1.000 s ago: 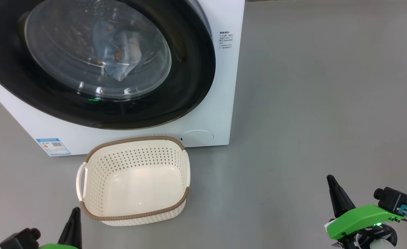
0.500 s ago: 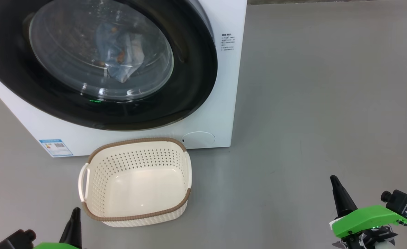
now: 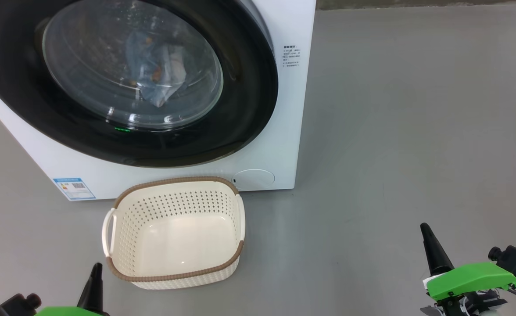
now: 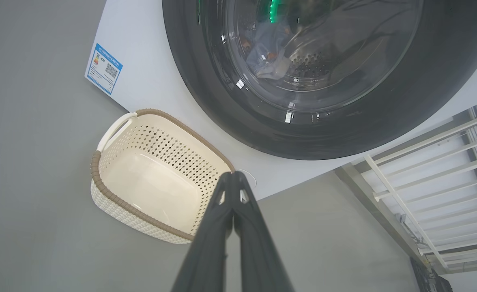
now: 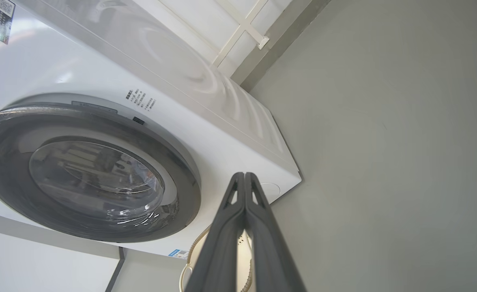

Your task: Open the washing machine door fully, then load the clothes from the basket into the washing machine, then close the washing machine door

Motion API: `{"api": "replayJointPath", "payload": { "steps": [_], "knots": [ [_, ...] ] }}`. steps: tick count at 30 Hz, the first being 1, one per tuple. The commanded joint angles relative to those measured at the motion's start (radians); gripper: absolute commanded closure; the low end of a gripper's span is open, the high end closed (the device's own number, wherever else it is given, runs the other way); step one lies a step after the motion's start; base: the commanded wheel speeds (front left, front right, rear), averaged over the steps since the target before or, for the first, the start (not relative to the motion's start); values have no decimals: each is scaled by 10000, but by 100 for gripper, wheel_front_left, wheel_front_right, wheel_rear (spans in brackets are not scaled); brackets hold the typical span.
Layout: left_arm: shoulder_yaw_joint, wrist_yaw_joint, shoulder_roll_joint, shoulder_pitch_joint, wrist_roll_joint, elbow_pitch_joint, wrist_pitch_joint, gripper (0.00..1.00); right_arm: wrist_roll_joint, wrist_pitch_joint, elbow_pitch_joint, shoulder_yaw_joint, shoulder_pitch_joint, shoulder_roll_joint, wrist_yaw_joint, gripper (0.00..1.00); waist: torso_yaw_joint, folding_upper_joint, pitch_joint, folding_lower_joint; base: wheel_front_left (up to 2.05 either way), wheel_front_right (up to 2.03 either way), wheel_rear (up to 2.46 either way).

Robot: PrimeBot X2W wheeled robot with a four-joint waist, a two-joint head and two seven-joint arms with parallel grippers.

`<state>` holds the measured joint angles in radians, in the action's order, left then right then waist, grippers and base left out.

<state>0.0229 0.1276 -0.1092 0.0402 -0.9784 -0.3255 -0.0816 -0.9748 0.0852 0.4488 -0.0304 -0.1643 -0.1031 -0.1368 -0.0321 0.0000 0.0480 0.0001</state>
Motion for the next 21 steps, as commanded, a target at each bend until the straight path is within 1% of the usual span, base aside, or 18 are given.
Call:
{"api": "replayJointPath", "payload": {
  "steps": [1,21],
  "knots": [
    [-280,15,-106,401,-280,294,64,100,-300,-95,-335,12,-92,-50,30,100,8,0,-11,-1,0,0,0],
    [-621,20,110,488,-2156,452,653,100,-2180,-687,-866,-255,112,130,40,100,106,0,-147,-1,0,0,0]
  ]
}}
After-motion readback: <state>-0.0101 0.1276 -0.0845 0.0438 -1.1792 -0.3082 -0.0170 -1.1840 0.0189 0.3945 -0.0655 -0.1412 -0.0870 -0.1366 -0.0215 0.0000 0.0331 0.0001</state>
